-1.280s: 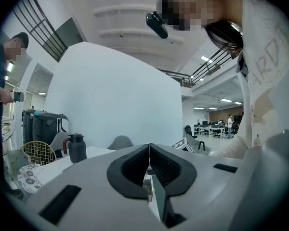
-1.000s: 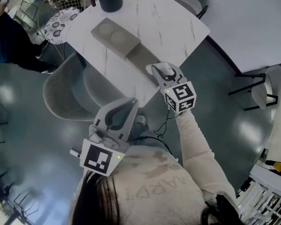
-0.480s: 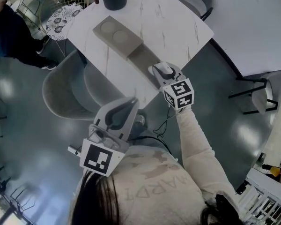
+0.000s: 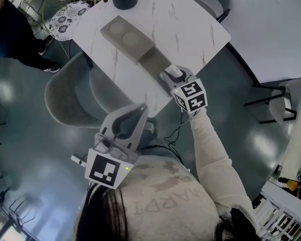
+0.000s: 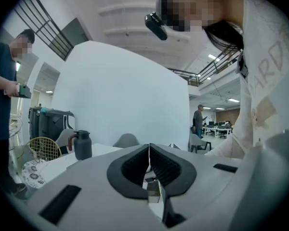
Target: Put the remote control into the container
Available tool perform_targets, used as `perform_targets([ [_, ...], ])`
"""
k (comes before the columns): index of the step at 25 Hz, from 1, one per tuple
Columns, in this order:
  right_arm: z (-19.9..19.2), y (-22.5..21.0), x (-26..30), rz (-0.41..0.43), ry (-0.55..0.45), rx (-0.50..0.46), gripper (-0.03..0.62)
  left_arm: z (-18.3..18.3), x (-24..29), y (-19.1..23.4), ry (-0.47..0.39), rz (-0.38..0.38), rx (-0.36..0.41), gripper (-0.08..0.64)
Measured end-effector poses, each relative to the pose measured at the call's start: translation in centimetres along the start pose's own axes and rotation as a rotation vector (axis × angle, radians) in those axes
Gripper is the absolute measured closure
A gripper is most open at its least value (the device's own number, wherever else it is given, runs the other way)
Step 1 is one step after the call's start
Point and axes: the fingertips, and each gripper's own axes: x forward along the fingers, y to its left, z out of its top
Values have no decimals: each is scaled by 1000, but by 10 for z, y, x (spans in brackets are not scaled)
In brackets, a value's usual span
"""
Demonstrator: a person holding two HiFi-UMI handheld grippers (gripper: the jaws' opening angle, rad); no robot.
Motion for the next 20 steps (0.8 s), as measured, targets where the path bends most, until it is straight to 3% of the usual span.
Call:
perform_targets([
  [11,-2,9,12,64,148,-57,495,-2,-8,7,-6,7,-8,546],
  [20,-6,15,20,161,342,-83,495,-1,-13,12,-13,8,-3,546],
])
